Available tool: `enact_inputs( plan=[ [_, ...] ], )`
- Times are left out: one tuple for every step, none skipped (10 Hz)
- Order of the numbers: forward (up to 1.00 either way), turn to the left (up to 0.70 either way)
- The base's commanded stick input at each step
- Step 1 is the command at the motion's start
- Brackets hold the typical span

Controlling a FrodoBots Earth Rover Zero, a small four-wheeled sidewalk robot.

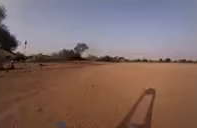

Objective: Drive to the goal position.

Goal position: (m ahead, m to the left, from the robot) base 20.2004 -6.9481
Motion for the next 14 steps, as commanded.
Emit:
enact_inputs(
  plan=[
    [0.70, 0.00],
    [0.70, 0.00],
    [0.70, 0.00],
    [0.70, 0.00],
    [0.70, 0.00],
    [0.70, 0.00],
    [0.70, 0.00],
    [0.70, 0.00],
    [0.70, 0.00],
    [0.70, 0.00],
    [0.70, 0.00],
    [0.70, 0.00],
    [0.70, 0.00],
    [0.70, 0.00]
  ],
)
